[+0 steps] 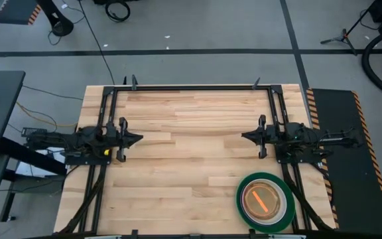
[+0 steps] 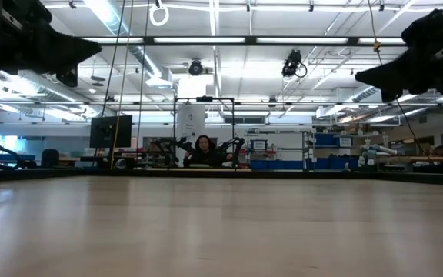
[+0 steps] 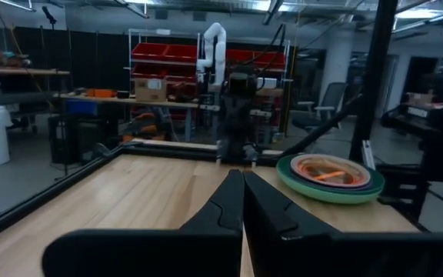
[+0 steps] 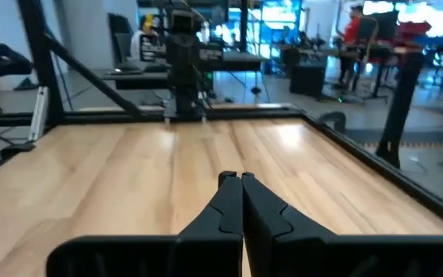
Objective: Stack plastic plates
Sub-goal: Return to Home Position
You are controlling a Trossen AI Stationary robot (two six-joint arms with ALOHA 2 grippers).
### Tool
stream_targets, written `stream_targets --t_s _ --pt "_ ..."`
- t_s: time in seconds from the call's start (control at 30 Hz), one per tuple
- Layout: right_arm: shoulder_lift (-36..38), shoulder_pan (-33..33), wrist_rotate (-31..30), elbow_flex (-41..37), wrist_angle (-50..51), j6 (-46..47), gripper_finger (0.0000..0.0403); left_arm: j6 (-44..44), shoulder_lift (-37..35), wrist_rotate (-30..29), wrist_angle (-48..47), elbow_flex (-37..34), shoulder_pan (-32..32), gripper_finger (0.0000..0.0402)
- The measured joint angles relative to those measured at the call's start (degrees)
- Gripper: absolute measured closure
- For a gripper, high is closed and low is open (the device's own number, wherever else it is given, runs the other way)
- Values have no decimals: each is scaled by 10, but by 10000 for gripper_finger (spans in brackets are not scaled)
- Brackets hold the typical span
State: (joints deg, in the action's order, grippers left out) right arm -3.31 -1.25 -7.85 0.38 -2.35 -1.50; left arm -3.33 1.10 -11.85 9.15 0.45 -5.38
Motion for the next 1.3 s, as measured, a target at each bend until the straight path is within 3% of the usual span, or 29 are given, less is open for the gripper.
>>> stream_targets --t_s 0.2,0.7,0.8,1.3 --pt "32 19 83 0 15 3 401 9 0 -12 1 0 -19 392" --pt "-12 20 80 0 16 156 377 11 0 2 -11 0 -19 392" --pt "-12 20 79 0 16 161 378 1 0 28 -11 0 -19 392" --pt "-12 20 79 0 16 160 378 -4 0 29 -14 0 -19 392"
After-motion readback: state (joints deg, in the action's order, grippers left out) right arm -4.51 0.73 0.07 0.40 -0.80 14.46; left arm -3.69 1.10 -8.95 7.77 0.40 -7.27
